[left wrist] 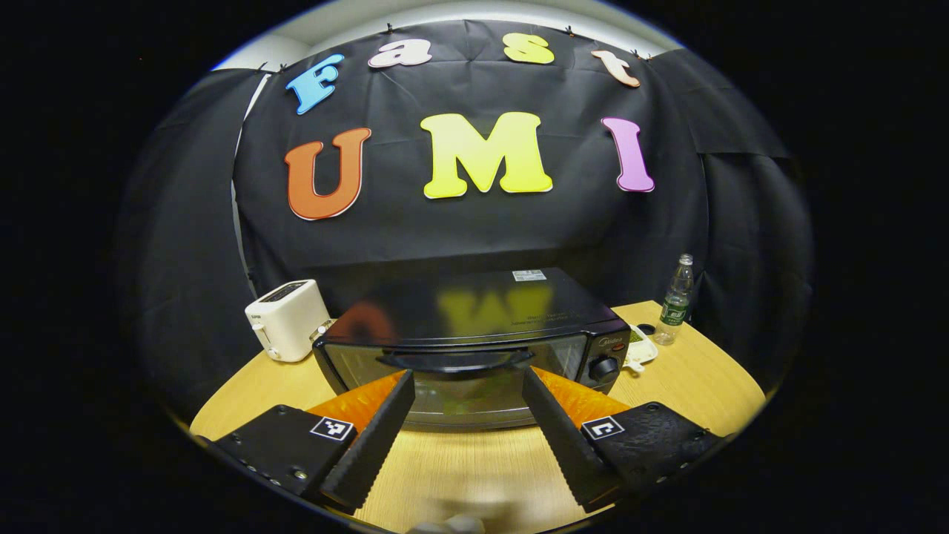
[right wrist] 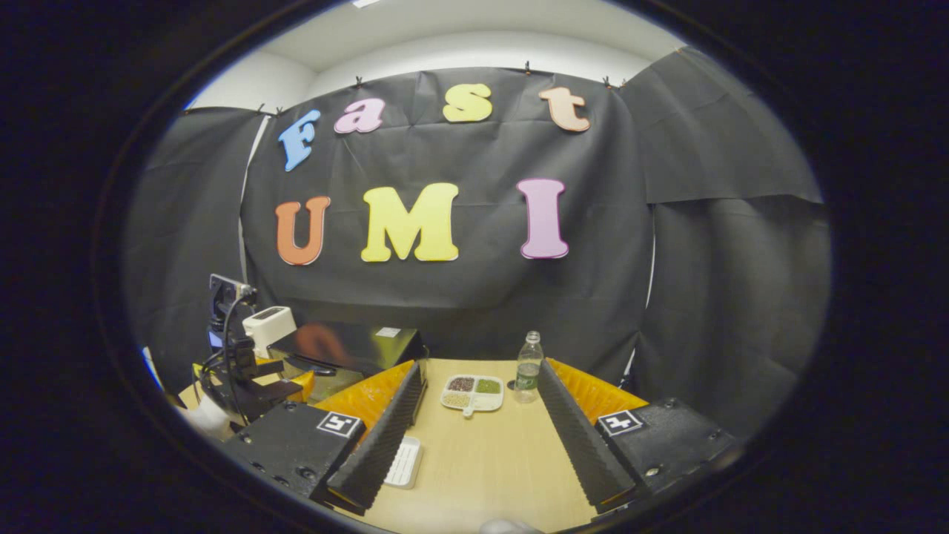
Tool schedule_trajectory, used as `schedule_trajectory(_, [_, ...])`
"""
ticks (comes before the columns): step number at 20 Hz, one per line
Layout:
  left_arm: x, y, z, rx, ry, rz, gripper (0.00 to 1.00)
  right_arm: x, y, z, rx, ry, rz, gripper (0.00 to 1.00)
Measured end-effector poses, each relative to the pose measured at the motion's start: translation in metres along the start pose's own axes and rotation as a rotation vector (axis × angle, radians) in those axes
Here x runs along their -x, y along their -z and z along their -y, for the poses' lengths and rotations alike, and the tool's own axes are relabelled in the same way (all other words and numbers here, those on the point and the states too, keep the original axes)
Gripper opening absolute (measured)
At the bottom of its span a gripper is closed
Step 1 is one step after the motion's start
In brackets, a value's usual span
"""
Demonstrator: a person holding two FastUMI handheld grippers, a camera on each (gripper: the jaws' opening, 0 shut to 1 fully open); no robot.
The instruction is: Open the electric oven with the left hand, put the food in, and close the electric oven.
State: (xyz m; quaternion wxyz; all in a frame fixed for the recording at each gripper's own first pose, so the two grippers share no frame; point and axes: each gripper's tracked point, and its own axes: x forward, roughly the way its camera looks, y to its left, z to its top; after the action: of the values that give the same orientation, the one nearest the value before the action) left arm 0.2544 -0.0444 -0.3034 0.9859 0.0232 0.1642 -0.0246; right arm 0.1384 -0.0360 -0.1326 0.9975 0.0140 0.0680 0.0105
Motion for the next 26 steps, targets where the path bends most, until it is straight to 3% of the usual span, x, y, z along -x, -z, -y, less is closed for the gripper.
schedule_trajectory(7, [0.040, -0.028, -0.012, 0.017, -0.023, 0.041, 0.96, 0.005, -0.018, -0.011, -0.017, -0.019, 0.011, 0.97])
schedule_trajectory(21, [0.202, -0.197, -0.076, 0.113, -0.026, 0.283, 0.95, 0.044, -0.096, -0.077, -0.035, -0.019, 0.088, 0.97])
schedule_trajectory(26, [0.239, -0.226, -0.092, 0.092, -0.014, 0.325, 0.94, 0.057, -0.116, -0.093, -0.026, 0.021, 0.110, 0.96])
